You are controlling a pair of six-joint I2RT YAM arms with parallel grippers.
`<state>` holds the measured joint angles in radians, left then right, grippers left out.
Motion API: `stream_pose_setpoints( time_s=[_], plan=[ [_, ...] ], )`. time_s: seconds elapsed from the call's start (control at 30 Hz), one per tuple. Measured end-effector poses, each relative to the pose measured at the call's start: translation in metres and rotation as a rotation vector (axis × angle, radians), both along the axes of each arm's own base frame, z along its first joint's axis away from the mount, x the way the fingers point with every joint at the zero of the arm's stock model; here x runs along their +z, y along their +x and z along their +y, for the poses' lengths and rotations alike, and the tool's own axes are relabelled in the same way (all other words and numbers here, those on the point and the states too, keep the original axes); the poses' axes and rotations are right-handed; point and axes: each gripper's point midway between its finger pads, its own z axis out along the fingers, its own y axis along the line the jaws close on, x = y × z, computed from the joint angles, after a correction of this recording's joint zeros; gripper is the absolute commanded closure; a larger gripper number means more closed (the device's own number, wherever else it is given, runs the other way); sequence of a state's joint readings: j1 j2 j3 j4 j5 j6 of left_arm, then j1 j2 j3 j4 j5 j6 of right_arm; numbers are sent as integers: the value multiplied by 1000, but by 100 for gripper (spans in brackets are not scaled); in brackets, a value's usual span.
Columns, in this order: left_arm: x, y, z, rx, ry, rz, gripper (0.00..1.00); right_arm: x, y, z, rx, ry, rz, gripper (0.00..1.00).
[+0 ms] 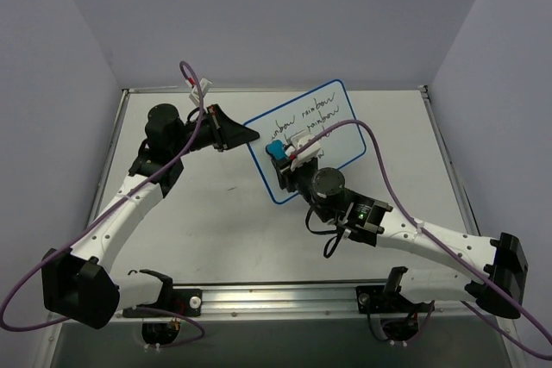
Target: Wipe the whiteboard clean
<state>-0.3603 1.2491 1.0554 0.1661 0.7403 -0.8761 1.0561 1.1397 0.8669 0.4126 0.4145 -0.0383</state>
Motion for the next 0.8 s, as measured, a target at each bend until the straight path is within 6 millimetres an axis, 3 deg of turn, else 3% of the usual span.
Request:
stream_pose_setpoints(
  time_s=[0.2,0.4,0.63,0.7,0.8],
  plan=[
    [13,0,-1,-3,-47,-34,98,27,22,-3,-28,76,-68,100],
    [13,-8,-1,-32,-69,-2,98,45,64,-46,-138,132,-115,100],
    [20,-16,0,-48,-86,0,98,62,94,-83,-193,145,-147,100],
    [21,-17,0,-50,-87,0,98,67,95,-78,-170,148,-152,100],
    [20,-17,0,-50,-87,3,98,69,80,-45,-79,154,-149,100]
  ],
)
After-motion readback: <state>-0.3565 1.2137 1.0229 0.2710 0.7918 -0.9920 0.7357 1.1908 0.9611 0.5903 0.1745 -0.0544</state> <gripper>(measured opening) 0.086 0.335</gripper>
